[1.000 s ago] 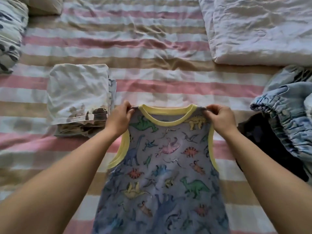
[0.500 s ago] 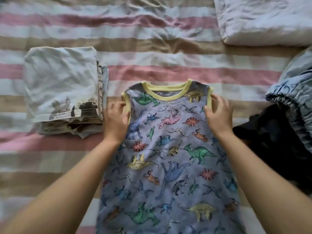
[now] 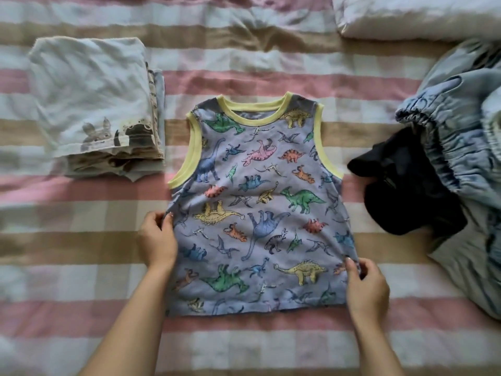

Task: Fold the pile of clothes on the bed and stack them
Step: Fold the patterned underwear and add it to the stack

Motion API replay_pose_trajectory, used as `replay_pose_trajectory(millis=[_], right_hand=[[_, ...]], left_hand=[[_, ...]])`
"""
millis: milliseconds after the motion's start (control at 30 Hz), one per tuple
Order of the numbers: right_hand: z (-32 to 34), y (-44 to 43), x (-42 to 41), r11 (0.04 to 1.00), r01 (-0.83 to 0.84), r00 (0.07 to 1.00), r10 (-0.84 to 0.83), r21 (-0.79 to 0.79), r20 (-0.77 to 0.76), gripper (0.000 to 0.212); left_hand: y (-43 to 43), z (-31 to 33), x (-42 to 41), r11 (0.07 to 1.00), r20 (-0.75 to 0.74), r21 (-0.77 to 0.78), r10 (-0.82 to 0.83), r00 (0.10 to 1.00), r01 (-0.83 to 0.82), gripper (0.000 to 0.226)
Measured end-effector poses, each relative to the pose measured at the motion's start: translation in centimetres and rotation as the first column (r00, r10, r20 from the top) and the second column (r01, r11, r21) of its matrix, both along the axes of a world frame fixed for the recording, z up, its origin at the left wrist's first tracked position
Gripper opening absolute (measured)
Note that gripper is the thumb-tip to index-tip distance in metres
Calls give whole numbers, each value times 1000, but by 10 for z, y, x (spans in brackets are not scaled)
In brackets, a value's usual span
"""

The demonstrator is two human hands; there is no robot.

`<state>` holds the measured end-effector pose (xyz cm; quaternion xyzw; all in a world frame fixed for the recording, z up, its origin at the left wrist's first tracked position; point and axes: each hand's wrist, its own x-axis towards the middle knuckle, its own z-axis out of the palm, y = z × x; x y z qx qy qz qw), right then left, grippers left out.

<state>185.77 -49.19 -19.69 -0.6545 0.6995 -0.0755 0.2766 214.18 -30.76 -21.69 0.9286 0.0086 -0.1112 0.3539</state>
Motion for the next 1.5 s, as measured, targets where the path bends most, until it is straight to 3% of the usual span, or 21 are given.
replay_pose_trajectory(millis=[333,400,467,567,633,700,800,867,900,967,1000,1067,1167,1267,1367,1500], right_hand=[[7,15,-19,995,26,998,-31,92,46,20],[6,24,-28,985,87,991,-101,148,90,24],[4,35,-35,934,212,937,-278,287,214,23],[0,44,-40,790,356,754,-558,499,346,10],[-3,46,-44,773,397,705,-602,495,375,9],[-4,50,-49,774,430,699,-611,464,372,10],[-3,61,-57,736,458,684,-650,499,330,7],[-1,66,-59,736,450,698,-643,506,314,11],[1,66,-57,770,446,742,-603,456,293,16],[7,62,-50,879,410,865,-460,244,203,25],[11,58,-45,917,377,903,-394,128,168,29],[18,50,-28,962,274,945,-266,-17,191,28],[22,28,10,1000,-1,960,2,-6,278,14],[17,-2,60,972,-235,928,228,-11,293,13],[7,-41,115,905,-422,872,422,-55,248,14],[-4,-105,187,776,-589,769,624,-225,139,15]], left_hand=[[53,10,-55,995,-179,-98,-1,984,-17,15],[74,12,-82,992,-232,-110,32,972,-59,17],[89,12,-104,970,-328,-132,151,933,-203,14],[96,11,-121,788,-560,-239,366,744,-567,11],[95,11,-123,635,-640,-294,424,640,-715,11],[96,12,-124,581,-655,-292,458,602,-760,19],[101,14,-132,579,-636,-252,505,583,-776,18],[103,19,-138,672,-553,-215,515,655,-709,9],[101,21,-140,768,-447,-163,502,740,-620,11],[95,26,-139,923,-190,-32,371,909,-383,21],[88,31,-135,956,-87,-7,292,952,-294,22],[68,39,-124,984,-19,-56,168,986,-168,17],[26,41,-99,984,-67,-174,10,998,-22,13],[-23,34,-67,962,-27,-210,-182,983,173,14],[-70,21,-23,918,56,-169,-354,934,358,14],[-128,6,47,837,225,-30,-527,819,547,17]])
